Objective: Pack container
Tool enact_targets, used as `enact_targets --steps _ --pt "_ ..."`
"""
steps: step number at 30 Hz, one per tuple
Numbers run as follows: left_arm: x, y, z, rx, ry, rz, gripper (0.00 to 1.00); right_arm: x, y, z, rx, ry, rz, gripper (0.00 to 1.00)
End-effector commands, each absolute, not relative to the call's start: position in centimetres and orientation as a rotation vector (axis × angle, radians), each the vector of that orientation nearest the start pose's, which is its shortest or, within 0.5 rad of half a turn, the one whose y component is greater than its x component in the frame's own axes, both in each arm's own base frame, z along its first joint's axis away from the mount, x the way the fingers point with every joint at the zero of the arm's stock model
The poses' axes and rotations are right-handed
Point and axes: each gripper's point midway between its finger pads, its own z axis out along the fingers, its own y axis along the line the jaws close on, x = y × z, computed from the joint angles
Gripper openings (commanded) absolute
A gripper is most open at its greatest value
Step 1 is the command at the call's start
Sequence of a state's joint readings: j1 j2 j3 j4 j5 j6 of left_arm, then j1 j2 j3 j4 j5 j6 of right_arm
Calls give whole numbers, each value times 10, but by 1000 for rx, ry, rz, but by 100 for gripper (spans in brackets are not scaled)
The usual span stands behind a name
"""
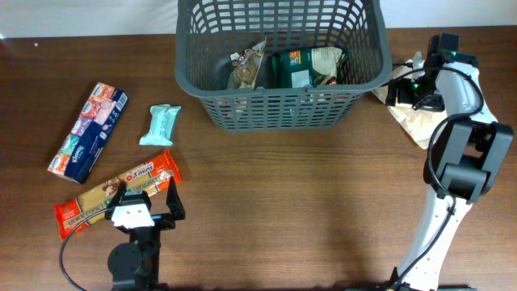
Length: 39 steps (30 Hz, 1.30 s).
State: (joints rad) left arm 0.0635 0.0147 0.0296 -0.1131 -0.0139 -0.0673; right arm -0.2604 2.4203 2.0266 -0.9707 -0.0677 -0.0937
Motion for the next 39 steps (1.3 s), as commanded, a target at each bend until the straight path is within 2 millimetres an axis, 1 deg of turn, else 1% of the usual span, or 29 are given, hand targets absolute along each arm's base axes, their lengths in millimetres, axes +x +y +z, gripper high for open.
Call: enact_targets --steps 1,7,9,11,15,18,21,23,29,32,33,34,36,37,38,39 --pt "244 16 156 -96 1662 11 99 486 -129 -22 274 2993 35 99" --pt "244 16 156 -96 1662 11 99 478 -123 -23 259 3032 47 99" --pt "244 16 156 -96 1662 11 99 478 -121 -23 236 3037 43 99" --pt "244 16 156 -96 1662 11 99 478 -119 -22 161 3043 30 99" --pt "244 16 156 -96 1662 11 99 475 -128 -22 62 3066 -92 99" --pt "244 16 156 -96 1662 11 99 473 -128 -22 25 3075 -98 99" --pt "244 16 156 -96 1662 11 99 470 -135 -22 21 3090 -160 99" --pt "244 16 156 -96 1662 11 99 469 -135 -22 -38 3094 -165 99" --pt "244 16 156 -96 1662 11 99 472 -143 -21 -39 3084 -225 99" --pt "244 16 156 -96 1662 11 99 472 -143 -21 -27 3082 -226 100" --pt "244 16 156 -96 1662 11 99 472 -143 -21 -27 3082 -226 95" --pt "244 16 156 -96 1662 11 99 472 -143 -21 -27 3083 -226 88" --pt "244 16 156 -96 1662 11 99 472 -143 -21 -27 3082 -226 59" --pt "244 16 156 -96 1662 11 99 472 -143 -21 -27 3082 -226 53" --pt "244 16 156 -96 1662 11 99 472 -143 -21 -27 3082 -225 50" --pt "244 16 156 -96 1662 11 99 472 -143 -21 -16 3082 -225 49"
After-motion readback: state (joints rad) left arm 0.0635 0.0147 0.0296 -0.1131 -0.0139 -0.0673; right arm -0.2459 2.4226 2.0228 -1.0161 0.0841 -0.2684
